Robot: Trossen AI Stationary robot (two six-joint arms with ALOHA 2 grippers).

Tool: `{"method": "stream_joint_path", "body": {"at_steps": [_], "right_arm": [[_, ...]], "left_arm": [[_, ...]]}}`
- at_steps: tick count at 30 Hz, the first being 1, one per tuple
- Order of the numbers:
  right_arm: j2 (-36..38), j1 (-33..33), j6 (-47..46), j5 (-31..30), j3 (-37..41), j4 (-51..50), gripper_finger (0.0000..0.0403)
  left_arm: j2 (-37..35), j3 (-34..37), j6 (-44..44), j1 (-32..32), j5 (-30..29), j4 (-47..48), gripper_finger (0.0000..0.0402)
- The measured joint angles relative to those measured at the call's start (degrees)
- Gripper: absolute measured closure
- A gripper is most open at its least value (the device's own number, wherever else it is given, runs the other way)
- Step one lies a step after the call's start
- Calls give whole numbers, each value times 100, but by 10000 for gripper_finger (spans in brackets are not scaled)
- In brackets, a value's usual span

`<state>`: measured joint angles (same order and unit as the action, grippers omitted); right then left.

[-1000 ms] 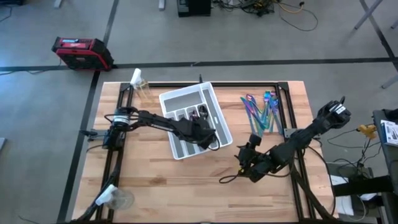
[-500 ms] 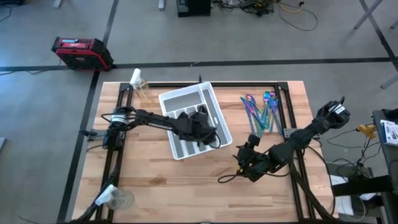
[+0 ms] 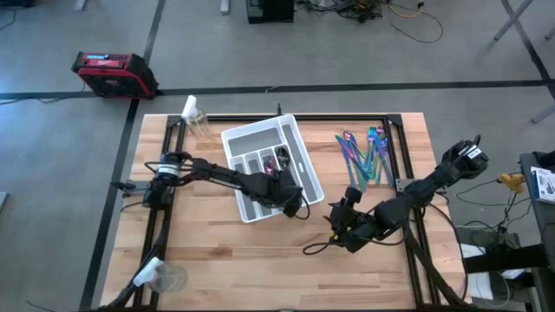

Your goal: Sort silverware

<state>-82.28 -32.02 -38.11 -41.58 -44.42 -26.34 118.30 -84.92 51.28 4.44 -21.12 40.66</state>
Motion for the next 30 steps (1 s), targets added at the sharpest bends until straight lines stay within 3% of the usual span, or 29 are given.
{"method": "stream_joint_path", "body": {"at_steps": [2,6,7,17,23,27,30], "right_arm": [[0,4,43,-16,-1,51,222],[0,7,127,-9,0,146,222],[0,7,127,-11,-2,196,222],[-33,5,125,-6,0,386,222],[-31,97,472,-44,-2,731,222],[-41,303,913,-44,2,1302,222],[-170,477,1325,-37,1,1771,222]], "left_arm": [[-44,-87,-9,65,-537,383,377],[-102,-344,246,47,-2266,1119,377],[-104,-346,327,-2,-2411,1231,377],[544,-269,566,-357,-919,904,377],[447,-345,73,123,-573,500,377],[101,-589,-256,518,-965,858,377],[-283,-622,312,648,-1783,1789,377]]}}
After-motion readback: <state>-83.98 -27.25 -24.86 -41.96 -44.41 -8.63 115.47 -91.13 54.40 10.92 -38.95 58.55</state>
